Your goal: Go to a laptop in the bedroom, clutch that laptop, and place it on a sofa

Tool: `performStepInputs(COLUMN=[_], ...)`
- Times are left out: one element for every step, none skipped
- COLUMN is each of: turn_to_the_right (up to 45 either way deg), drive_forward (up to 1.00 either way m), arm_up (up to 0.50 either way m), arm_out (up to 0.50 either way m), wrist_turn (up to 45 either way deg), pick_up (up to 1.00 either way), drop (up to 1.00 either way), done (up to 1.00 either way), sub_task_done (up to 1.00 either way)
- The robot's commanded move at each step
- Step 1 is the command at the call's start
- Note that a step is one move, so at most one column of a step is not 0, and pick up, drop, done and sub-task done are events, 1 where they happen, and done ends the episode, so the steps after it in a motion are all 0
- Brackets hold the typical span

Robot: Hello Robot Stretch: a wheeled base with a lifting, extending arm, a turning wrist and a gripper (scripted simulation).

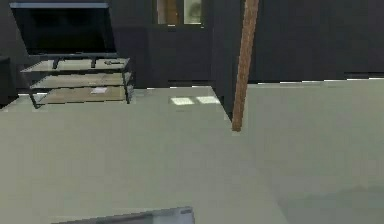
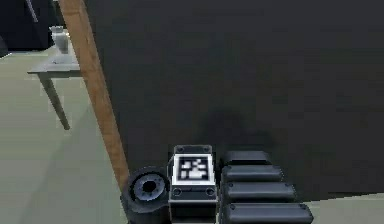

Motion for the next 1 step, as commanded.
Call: performStepInputs(turn_to_the_right=[3.0], drive_forward=[0.00], arm_up=[0.00], arm_out=[0.00], wrist_turn=[0.0], pick_up=[0.00], drop=[0.00], done=[0.00], sub_task_done=[0.00])
